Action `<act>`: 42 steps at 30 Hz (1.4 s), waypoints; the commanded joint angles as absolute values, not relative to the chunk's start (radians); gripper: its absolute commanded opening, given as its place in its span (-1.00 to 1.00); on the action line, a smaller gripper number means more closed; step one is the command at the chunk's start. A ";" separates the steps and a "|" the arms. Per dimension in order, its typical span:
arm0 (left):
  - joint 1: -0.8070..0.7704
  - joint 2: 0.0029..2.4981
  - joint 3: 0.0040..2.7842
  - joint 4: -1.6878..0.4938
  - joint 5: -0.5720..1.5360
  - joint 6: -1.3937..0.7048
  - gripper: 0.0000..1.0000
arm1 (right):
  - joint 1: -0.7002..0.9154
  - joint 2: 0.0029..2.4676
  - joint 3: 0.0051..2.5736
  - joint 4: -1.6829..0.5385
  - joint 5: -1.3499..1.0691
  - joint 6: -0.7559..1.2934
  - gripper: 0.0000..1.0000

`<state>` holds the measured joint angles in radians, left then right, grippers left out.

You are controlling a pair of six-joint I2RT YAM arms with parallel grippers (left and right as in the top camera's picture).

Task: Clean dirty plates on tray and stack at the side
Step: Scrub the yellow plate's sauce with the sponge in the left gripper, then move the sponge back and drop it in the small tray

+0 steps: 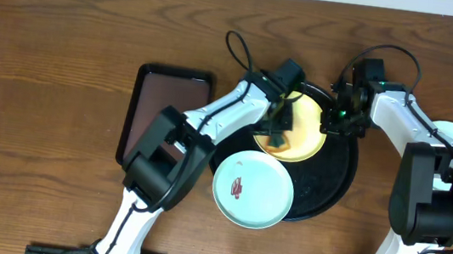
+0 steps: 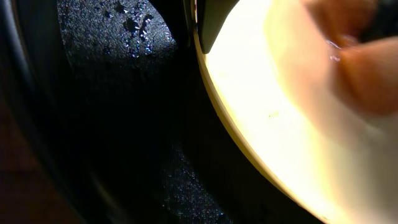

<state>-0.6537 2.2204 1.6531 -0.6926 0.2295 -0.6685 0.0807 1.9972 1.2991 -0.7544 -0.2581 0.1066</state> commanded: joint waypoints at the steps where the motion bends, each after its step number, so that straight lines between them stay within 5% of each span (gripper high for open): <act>1: -0.589 2.268 1.634 -0.772 -0.159 -0.574 -0.86 | 0.080 2.027 1.291 -0.760 -0.207 0.114 -0.98; 10: -0.588 2.268 1.752 -0.854 -0.458 -0.438 -0.86 | 0.080 2.027 1.291 -0.760 -0.206 0.114 -0.97; 24: -0.579 2.185 1.961 -1.071 -0.460 -0.439 -0.85 | 0.080 2.027 1.291 -0.779 -0.160 0.089 -0.98; 33: -0.358 1.919 1.961 -1.282 -0.232 -0.448 -0.85 | 0.080 2.027 1.292 -0.775 -0.162 0.081 -0.98; 42: -0.025 1.834 1.945 -1.392 0.046 -0.242 -0.85 | 0.080 2.027 1.292 -0.691 -0.260 0.126 -0.84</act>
